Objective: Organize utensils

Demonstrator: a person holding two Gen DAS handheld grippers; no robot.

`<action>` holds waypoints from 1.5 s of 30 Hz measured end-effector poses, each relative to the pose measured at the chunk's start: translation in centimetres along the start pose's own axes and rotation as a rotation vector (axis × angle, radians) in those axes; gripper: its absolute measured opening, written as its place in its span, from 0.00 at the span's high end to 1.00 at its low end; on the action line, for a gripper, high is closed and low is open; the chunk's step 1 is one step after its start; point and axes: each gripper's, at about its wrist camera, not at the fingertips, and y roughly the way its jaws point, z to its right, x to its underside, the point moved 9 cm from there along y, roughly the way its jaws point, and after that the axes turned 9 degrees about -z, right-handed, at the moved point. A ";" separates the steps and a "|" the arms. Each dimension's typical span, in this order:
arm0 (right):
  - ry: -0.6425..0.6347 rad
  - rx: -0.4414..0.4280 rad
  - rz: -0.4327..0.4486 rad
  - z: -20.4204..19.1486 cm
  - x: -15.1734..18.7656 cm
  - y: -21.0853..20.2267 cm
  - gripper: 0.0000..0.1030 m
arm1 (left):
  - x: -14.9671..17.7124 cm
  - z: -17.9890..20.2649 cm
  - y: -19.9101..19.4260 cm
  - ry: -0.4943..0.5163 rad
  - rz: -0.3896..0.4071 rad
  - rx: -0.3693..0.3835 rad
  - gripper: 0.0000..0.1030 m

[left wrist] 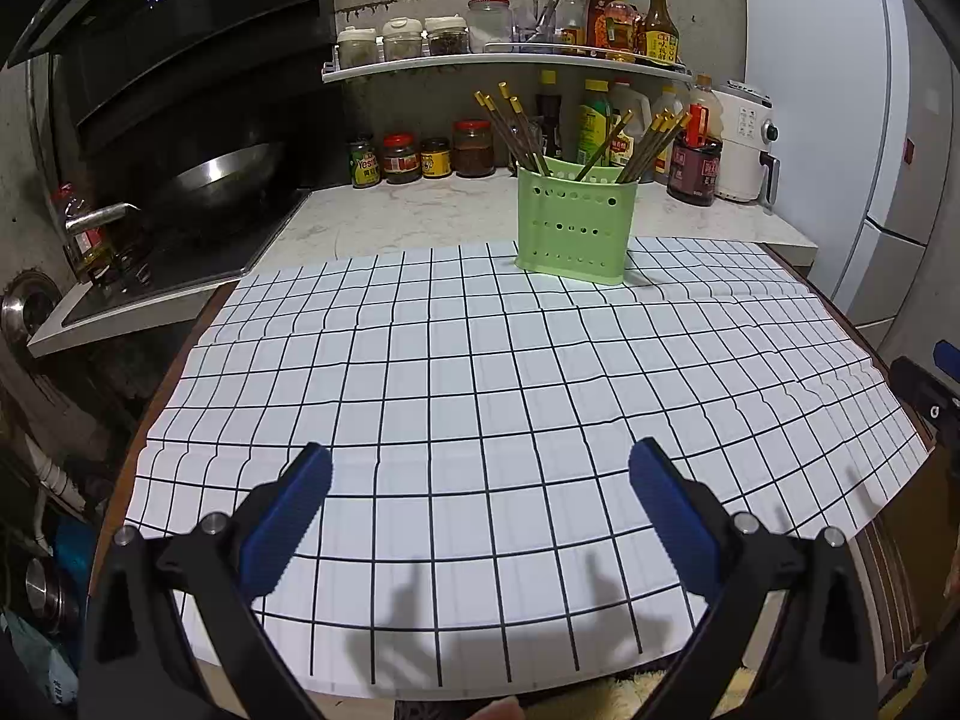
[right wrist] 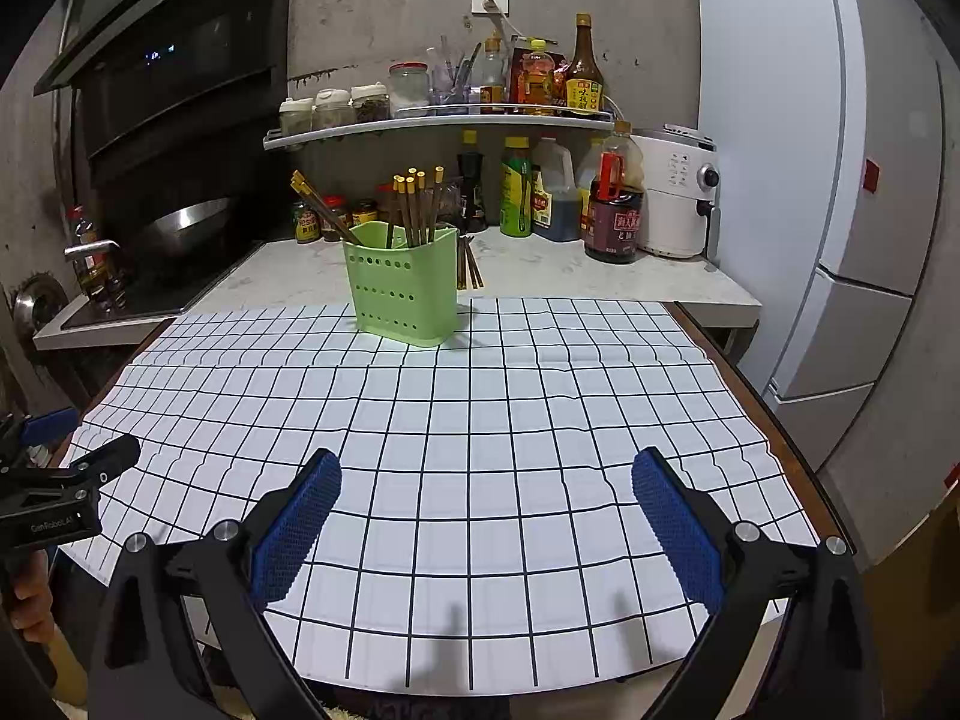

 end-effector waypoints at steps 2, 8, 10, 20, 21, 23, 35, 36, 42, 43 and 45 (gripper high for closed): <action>0.001 0.001 -0.001 0.0 0.0 0.0 0.06 | 0.0 0.0 0.0 -0.001 0.001 0.000 0.06; 0.002 0.003 0.001 0.0 0.0 0.0 0.06 | 0.0 0.0 0.0 -0.002 -0.001 0.002 0.06; 0.004 0.004 0.001 0.0 0.0 0.0 0.06 | 0.0 0.0 0.0 -0.002 -0.002 0.001 0.06; 0.007 0.003 -0.002 0.1 0.1 0.1 0.06 | 0.0 -0.3 0.1 -0.005 0.000 0.004 0.06; 0.007 0.003 -0.002 0.1 0.1 0.1 0.06 | 0.0 -0.2 0.1 -0.004 0.000 0.004 0.06; 0.008 0.004 -0.002 0.1 0.1 0.1 0.06 | 0.0 -0.2 0.1 -0.004 0.000 0.003 0.06; 0.011 0.005 -0.008 0.2 0.2 0.2 0.06 | 0.1 -0.2 0.3 -0.006 -0.004 0.002 0.06; 0.011 0.003 -0.008 0.2 0.2 0.2 0.06 | 0.1 -0.2 0.3 -0.006 -0.004 0.003 0.06; 0.015 0.003 -0.011 0.4 0.2 0.3 0.06 | 0.1 -0.3 0.4 -0.009 -0.003 0.002 0.06; 0.015 0.003 -0.011 0.4 0.2 0.3 0.06 | 0.1 -0.3 0.4 -0.009 -0.003 0.002 0.06; 0.015 0.004 -0.011 0.4 0.2 0.3 0.06 | 0.1 -0.3 0.4 -0.009 -0.003 0.003 0.06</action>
